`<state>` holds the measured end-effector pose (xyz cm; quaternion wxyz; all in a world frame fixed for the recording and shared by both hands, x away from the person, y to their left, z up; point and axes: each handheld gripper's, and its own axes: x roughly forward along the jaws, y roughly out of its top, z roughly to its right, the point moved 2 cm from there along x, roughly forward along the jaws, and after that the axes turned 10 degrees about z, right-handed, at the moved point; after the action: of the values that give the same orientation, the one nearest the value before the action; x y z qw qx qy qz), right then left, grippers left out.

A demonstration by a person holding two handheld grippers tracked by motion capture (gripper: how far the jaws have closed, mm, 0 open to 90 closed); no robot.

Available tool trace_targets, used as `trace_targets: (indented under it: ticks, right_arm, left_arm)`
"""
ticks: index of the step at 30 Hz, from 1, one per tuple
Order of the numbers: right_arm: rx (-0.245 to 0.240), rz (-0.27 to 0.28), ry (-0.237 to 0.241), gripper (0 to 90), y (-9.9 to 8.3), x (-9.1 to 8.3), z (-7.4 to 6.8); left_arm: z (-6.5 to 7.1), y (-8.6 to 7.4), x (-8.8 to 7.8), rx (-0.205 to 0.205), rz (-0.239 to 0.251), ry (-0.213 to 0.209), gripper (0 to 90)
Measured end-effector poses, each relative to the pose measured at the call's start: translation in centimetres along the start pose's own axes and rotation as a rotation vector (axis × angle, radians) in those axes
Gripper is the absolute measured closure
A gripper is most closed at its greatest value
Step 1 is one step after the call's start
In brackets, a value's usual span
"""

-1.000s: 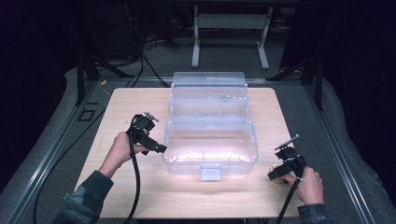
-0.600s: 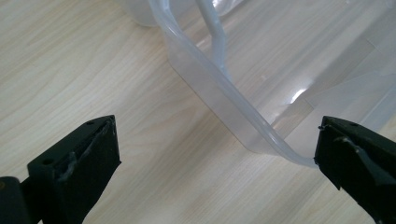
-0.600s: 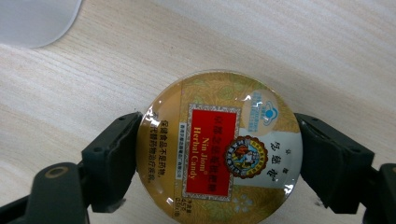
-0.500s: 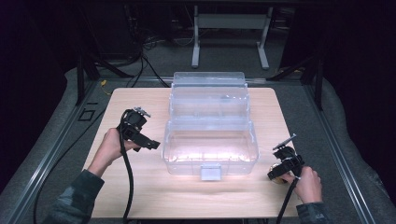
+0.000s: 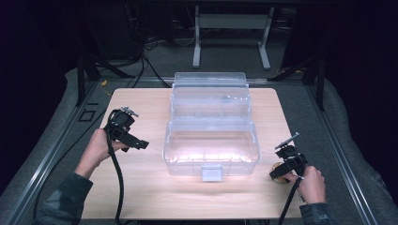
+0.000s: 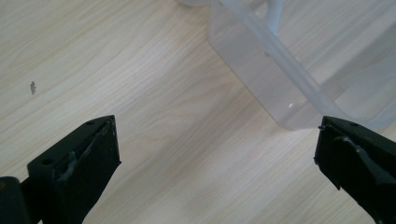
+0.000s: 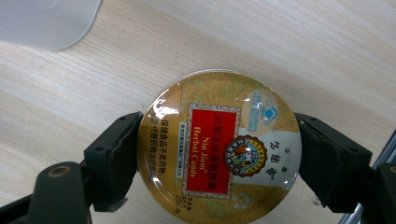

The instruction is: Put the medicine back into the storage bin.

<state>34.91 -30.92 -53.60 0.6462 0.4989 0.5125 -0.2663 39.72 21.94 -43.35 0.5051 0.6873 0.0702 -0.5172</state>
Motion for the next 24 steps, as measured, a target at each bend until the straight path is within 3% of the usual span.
trace_targets:
  ticks: [10, 16, 18, 19, 21, 24]
  right_arm:
    - [-0.025, -0.013, -0.015, 20.1, 0.8, -1.4, -0.2]
    - [-0.038, -0.008, -0.027, 20.1, 1.4, -2.0, -0.5]
    - [-0.04, -0.004, -0.01, 20.1, 1.8, -2.6, -0.5]
    - [-0.052, -0.007, -0.051, 20.1, 1.9, -2.8, -0.6]
    - [-0.049, 0.001, -0.027, 20.1, 2.0, -3.0, -0.6]
    - [-0.06, 0.009, -0.029, 20.1, 2.5, -3.9, -0.7]
  left_arm:
    - [-2.0, -1.8, 0.2, -0.036, -0.017, 0.017, 0.2]
    - [-2.6, -2.6, 0.3, -0.047, -0.026, 0.025, 0.1]
    - [-2.9, -2.9, 0.4, -0.049, -0.026, 0.025, 0.2]
    - [-2.9, -2.9, 0.4, -0.049, -0.026, 0.025, 0.1]
    - [-3.0, -3.0, 0.4, -0.053, -0.028, 0.023, 0.2]
    - [-3.1, -3.2, 0.4, -0.055, -0.028, 0.026, 0.2]
